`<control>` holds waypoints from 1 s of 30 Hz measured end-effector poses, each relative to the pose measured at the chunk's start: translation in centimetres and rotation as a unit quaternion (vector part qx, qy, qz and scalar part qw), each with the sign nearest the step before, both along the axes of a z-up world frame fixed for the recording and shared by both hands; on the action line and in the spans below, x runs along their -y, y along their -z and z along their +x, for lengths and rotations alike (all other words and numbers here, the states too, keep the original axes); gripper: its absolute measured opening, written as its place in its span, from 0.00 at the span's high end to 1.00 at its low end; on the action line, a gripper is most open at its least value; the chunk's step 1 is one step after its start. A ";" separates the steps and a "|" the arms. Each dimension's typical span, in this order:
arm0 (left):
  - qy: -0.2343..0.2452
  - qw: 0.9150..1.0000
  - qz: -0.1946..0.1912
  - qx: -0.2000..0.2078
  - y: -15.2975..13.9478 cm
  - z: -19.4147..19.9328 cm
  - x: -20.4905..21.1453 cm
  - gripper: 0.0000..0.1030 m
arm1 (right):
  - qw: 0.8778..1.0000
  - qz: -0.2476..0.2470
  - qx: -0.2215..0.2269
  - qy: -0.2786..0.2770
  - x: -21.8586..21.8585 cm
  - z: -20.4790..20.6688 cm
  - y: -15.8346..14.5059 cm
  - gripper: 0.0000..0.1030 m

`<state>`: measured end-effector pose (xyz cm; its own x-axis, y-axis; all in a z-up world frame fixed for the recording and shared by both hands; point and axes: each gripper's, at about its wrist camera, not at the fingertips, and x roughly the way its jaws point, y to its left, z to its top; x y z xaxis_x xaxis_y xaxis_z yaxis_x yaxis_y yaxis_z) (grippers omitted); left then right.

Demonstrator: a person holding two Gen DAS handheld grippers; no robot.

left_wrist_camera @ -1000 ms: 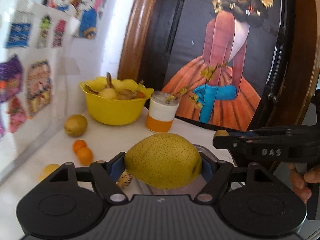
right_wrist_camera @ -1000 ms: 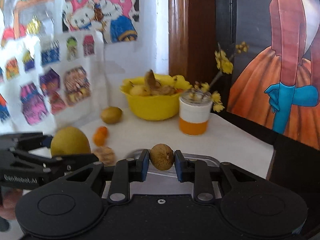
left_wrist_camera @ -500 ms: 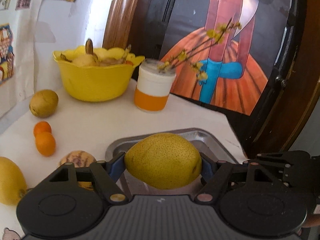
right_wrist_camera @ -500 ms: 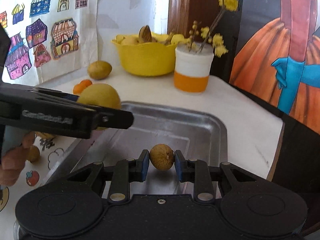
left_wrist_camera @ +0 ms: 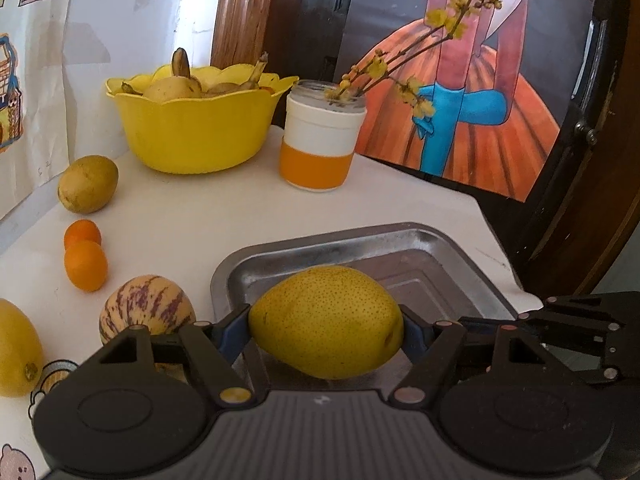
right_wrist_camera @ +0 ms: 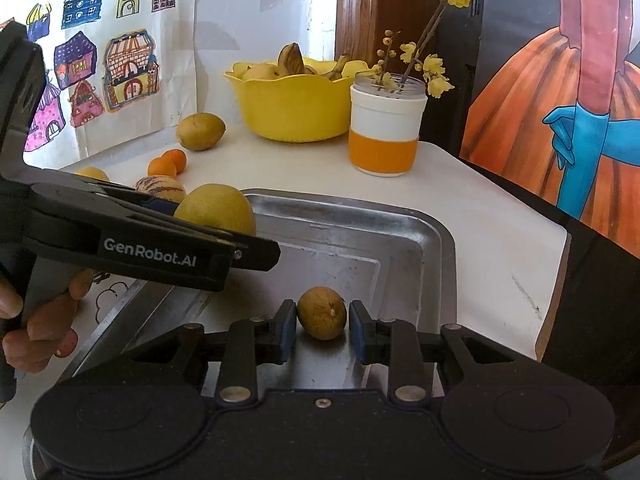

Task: Organize fruits
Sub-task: 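Lower and open the left tool on the tray while the right tool releases its fruit there, then move both open tools back toward the loose fruits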

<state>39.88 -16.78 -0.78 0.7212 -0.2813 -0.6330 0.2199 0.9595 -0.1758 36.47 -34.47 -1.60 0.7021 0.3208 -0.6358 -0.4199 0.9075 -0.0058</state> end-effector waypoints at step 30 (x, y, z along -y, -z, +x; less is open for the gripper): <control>-0.030 0.993 -0.029 0.115 -7.0 -12.0 -5.5 0.00 | 0.993 0.055 0.092 0.046 0.2 -12.9 -8.2 0.01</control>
<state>27.85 -11.25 6.24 0.8611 -0.2647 -0.4341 0.2029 0.9618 -0.1839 23.58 -34.65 6.64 0.8323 0.3101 -0.4594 -0.3360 0.9415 0.0268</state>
